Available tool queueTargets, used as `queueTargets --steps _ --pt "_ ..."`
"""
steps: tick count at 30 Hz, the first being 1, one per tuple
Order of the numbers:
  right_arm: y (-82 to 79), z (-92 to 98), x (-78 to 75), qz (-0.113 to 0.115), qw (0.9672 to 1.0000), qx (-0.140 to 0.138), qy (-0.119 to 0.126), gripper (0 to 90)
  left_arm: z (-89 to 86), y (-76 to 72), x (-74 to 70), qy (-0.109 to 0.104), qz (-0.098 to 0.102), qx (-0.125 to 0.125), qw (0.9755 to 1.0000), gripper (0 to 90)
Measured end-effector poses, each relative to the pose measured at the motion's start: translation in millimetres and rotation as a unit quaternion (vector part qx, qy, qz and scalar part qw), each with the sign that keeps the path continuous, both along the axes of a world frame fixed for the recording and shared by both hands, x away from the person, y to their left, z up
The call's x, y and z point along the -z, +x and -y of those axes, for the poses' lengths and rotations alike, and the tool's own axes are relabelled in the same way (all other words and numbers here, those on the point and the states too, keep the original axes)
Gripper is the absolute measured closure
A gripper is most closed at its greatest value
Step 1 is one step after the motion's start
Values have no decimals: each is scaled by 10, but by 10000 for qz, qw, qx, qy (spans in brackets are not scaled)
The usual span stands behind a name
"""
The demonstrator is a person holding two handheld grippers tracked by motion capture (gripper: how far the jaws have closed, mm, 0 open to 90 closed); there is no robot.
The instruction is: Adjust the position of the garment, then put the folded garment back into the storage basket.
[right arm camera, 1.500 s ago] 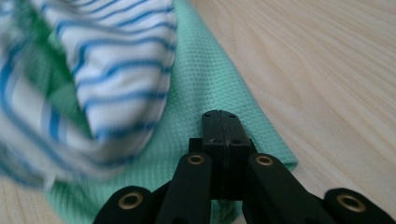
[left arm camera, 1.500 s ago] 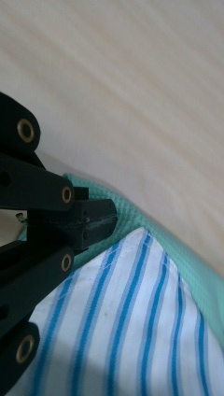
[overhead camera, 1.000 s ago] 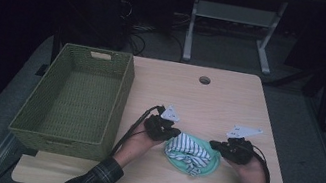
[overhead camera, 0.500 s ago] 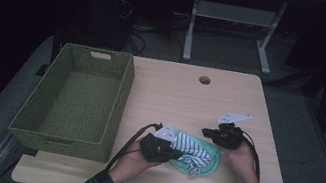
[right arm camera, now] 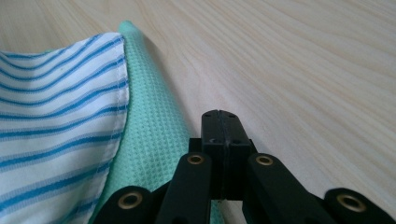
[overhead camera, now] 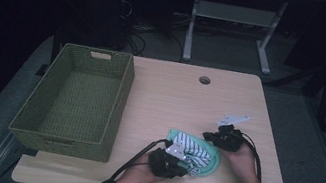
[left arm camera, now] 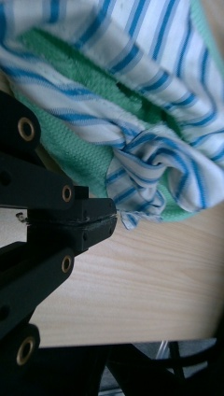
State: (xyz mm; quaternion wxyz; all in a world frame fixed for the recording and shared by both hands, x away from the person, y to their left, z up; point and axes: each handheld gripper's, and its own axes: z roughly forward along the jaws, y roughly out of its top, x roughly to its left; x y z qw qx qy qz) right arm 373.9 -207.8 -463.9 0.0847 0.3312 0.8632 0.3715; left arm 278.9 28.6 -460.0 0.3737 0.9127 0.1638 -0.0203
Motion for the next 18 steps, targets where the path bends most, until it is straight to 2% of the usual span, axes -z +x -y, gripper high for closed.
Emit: queueTargets --steps 2,7,12,13,18 --pt "-1 -5 5 -42 10000 -10 -5 900 9 7 30 125 72 26 9999 886" --pt "-1 -30 38 -67 9998 -133 -90 900 13 8 50 163 133 -40 9998 882" --pt "-14 -30 51 -150 9998 -98 -29 900 -31 53 39 260 231 -72 9994 880" --pt "-15 -22 55 -128 9998 -122 -53 900 -33 54 42 206 214 -142 9995 880" --pt "-41 13 55 -158 9998 -146 -25 900 -120 133 16 269 301 -256 9989 879"
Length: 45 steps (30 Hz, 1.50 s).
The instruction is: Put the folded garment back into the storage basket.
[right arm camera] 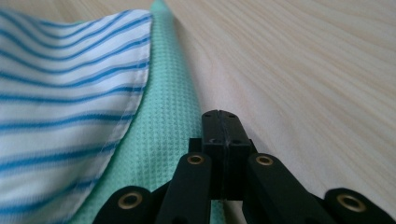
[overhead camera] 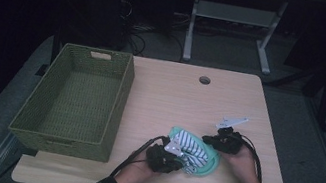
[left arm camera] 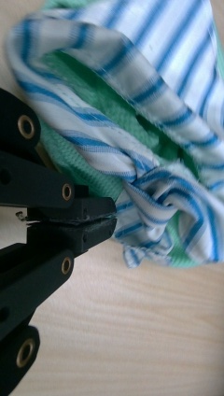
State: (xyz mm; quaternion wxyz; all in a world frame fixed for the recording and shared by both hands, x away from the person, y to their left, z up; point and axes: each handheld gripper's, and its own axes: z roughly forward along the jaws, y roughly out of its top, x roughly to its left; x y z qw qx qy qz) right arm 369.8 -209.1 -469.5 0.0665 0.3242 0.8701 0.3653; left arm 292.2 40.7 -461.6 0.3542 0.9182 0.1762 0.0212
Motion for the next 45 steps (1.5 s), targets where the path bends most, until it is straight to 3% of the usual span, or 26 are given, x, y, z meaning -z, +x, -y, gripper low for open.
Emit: queueTargets --steps 5,18,25,31,37,45 --pt "-38 29 -1 -80 10000 -47 8 900 -96 73 -24 -14 59 -202 9998 880" --pt "-204 -10 -20 -231 9996 -186 -17 899 -312 261 -41 193 186 -579 9980 879" --pt "-325 -37 -40 -182 9992 -346 -19 899 -390 344 -37 258 241 -719 9968 874" --pt "-418 -23 -85 -98 9994 -324 -7 896 -430 345 -78 241 274 -757 9965 854" --pt "-477 110 -106 81 9999 -43 98 788 -490 302 -193 176 237 -717 9970 766" --pt "-563 360 -18 227 9985 501 -63 456 -558 270 -400 149 254 -539 9981 542"
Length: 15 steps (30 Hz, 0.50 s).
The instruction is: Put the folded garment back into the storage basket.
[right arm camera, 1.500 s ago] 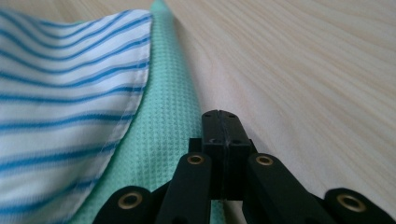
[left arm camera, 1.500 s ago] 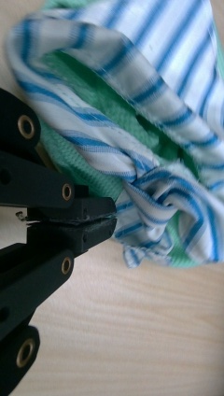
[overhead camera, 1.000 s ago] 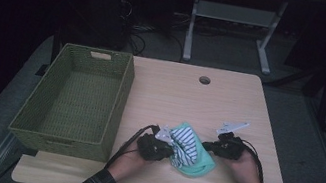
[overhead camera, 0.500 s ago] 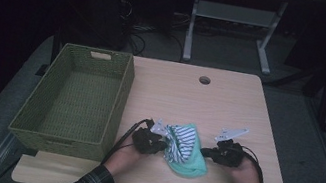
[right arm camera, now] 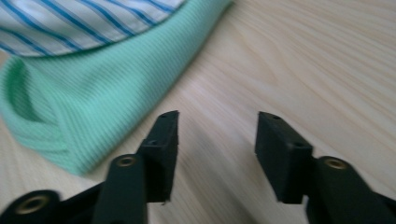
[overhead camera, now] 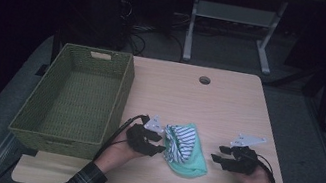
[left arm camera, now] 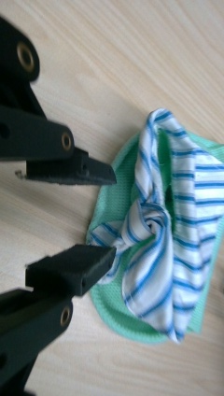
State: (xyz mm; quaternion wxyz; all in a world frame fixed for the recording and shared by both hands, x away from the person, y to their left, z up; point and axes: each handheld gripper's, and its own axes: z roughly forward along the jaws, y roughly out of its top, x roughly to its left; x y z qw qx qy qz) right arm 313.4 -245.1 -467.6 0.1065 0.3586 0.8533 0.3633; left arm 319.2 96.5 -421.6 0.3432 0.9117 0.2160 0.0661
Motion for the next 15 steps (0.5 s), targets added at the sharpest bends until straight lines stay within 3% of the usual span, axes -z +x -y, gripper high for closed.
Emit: queueTargets --steps 8,15 --pt "-2 74 74 124 9984 534 -123 172 33 15 -122 -83 -66 83 9999 385" --pt "27 100 127 167 9979 616 -88 111 130 74 -242 67 -22 293 9995 292"
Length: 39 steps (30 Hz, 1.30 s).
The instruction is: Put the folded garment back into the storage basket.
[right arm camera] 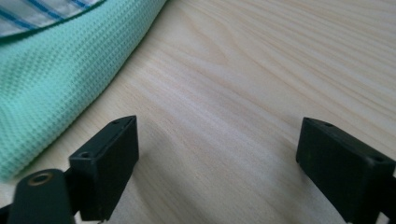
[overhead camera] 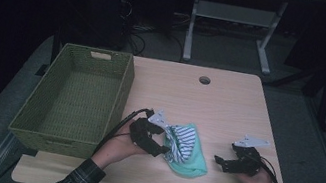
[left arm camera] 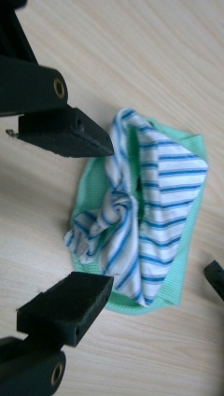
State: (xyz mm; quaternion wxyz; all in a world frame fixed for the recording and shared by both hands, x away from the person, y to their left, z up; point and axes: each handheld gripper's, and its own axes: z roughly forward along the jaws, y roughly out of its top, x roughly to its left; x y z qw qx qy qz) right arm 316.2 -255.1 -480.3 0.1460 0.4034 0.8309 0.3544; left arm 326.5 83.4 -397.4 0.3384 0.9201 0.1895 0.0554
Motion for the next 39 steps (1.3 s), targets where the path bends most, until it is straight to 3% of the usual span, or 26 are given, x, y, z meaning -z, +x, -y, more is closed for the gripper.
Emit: queueTargets --steps 10,12,20,25,32,36,39 --pt "3 -11 23 57 10000 -4 13 85 178 120 -60 403 82 338 9986 272" --pt "3 -11 22 56 10000 -2 12 85 223 134 -52 480 20 405 9980 272" --pt "4 -12 23 58 10000 7 12 85 381 232 -52 551 -46 479 9973 304" --pt "5 -12 23 60 10000 10 10 85 453 302 34 650 -145 404 9970 320" --pt "5 -12 23 61 10000 9 10 85 463 282 177 767 -404 404 9954 319" --pt "6 -12 23 64 10000 10 8 86 477 283 218 854 -408 413 9947 316" --pt "6 -12 23 64 10000 12 7 86 501 282 269 1012 -416 498 9927 307"
